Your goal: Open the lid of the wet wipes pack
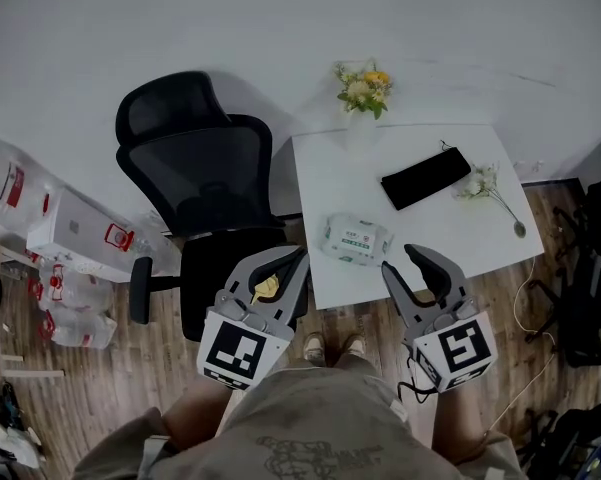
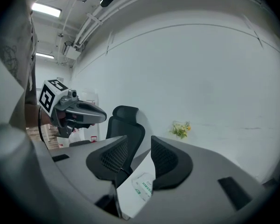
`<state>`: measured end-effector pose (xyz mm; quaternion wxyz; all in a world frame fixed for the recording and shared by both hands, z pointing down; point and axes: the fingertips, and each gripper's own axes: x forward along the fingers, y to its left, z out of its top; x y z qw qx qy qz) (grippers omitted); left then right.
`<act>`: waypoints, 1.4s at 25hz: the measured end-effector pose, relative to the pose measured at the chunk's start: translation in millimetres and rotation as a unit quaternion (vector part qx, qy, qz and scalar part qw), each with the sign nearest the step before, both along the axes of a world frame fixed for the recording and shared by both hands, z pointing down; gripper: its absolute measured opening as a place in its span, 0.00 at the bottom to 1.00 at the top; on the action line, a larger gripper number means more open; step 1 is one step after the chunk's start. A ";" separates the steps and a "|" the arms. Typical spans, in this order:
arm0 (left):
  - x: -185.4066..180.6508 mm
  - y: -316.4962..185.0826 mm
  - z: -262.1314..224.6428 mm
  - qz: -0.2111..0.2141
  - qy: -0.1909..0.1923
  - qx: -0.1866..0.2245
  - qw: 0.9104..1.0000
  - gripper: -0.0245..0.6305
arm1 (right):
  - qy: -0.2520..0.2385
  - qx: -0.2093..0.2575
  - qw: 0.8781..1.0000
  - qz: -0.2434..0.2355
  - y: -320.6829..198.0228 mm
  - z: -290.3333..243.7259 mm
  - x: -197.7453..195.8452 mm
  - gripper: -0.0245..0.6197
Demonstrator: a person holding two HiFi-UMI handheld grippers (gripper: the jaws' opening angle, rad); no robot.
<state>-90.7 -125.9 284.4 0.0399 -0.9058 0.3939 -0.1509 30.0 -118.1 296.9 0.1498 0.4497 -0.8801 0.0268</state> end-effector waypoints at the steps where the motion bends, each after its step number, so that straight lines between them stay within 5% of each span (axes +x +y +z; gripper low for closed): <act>1: 0.8 -2.0 1.1 -0.002 0.000 -0.002 1.000 0.06 | 0.006 -0.004 1.000 0.002 -3.1 3.5 2.1 0.30; 19: 32.7 -54.7 77.3 -0.022 -0.037 -0.076 0.996 0.06 | 0.071 -0.069 0.994 -0.040 -80.0 92.2 0.9 0.32; 35: 43.5 -90.5 212.2 -0.027 -0.070 -0.203 0.976 0.06 | 0.157 -0.174 0.968 -0.092 -95.0 243.9 -11.9 0.32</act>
